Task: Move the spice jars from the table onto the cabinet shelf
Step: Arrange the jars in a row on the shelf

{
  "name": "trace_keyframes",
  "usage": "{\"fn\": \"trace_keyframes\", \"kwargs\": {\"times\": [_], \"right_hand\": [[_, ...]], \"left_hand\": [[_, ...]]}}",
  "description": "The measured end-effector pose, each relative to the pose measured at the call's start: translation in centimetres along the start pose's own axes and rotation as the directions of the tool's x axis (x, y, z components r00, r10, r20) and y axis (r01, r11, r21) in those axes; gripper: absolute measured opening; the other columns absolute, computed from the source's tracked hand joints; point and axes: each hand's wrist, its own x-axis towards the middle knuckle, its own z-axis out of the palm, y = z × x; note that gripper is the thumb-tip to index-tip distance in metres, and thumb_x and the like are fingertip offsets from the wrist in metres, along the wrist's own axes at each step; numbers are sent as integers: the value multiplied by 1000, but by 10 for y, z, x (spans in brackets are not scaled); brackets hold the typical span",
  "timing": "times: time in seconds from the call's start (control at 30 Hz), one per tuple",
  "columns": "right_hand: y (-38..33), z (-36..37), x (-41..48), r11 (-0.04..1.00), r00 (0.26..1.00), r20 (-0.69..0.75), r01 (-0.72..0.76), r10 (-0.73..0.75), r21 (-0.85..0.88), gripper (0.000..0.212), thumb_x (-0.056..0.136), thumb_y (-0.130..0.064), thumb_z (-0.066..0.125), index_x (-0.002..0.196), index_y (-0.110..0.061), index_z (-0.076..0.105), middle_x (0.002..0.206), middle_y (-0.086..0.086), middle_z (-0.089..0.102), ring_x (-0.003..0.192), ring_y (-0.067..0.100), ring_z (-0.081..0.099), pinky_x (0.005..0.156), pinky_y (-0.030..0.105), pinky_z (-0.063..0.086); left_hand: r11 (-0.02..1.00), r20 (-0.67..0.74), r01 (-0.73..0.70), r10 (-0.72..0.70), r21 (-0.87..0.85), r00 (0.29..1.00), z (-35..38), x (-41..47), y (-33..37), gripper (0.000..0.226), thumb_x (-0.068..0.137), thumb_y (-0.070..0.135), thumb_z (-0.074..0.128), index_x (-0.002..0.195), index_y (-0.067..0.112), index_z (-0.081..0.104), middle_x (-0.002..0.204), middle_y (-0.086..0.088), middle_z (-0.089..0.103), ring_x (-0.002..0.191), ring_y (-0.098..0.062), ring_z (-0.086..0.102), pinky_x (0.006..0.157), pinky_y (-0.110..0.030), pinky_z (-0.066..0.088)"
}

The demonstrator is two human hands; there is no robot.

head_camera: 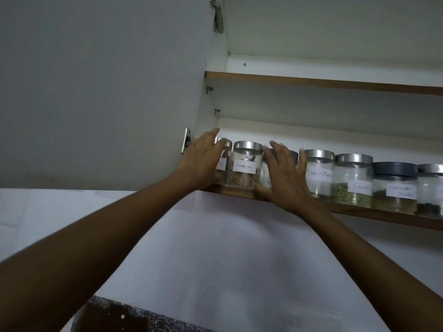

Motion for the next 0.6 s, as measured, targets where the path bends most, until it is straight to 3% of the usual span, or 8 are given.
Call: {"fn": "trace_keyframes", "kwargs": {"times": [0.07, 0.13, 0.2, 0.3, 0.43, 0.6], "right_hand": [[-9, -8, 27, 999, 993, 120, 19, -14, -42, 97, 77, -54, 61, 147, -9, 10, 156, 12, 9, 144, 25, 7, 109, 55, -13], [-13, -16, 53, 995, 968, 250, 50, -27, -87, 108, 74, -50, 67, 148, -9, 0, 156, 12, 4, 144, 24, 4, 108, 56, -17], [-15, -20, 74, 997, 923, 383, 50, -24, -60, 115, 71, -46, 73, 147, -8, -4, 156, 14, 8, 144, 24, 7, 104, 57, -22], [-20, -20, 88, 995, 853, 521, 64, -12, -82, 114, 69, -45, 75, 146, -5, 1, 147, 15, 30, 138, 27, 26, 104, 58, -22], [-25, -9, 92, 978, 858, 514, 130, -28, -163, 96, 62, -46, 80, 133, -5, 31, 131, 16, 43, 127, 30, 38, 112, 54, -5], [-26, -1, 95, 962, 891, 451, 166, -53, -215, 90, 62, -41, 81, 128, -4, 33, 128, 18, 45, 123, 31, 41, 114, 46, 10]], "left_hand": [[981, 105, -16, -4, 194, 994, -10, 21, -5, 95, 74, 43, 73, 145, 9, 20, 156, -15, 8, 144, -30, 9, 116, -50, 8], [933, 182, -54, -12, 355, 983, -16, 42, -8, 103, 71, 54, 72, 146, 9, 17, 155, -14, 12, 144, -29, 8, 114, -55, 0], [882, 254, -100, -23, 461, 967, -20, 57, -13, 105, 67, 64, 68, 144, 10, 23, 151, -13, 24, 142, -28, 16, 110, -59, -6], [849, 355, -158, -37, 504, 934, -16, 64, -17, 99, 65, 68, 66, 140, 12, 32, 141, -10, 42, 136, -28, 32, 105, -64, -12], [888, 295, -110, -31, 447, 955, 1, 57, -18, 89, 70, 53, 73, 135, 6, 33, 132, -9, 51, 121, -27, 51, 106, -62, -15], [889, 256, -114, -3, 443, 967, 9, 61, -22, 85, 69, 53, 74, 130, 7, 37, 126, -7, 53, 114, -26, 55, 107, -60, -14]]}}
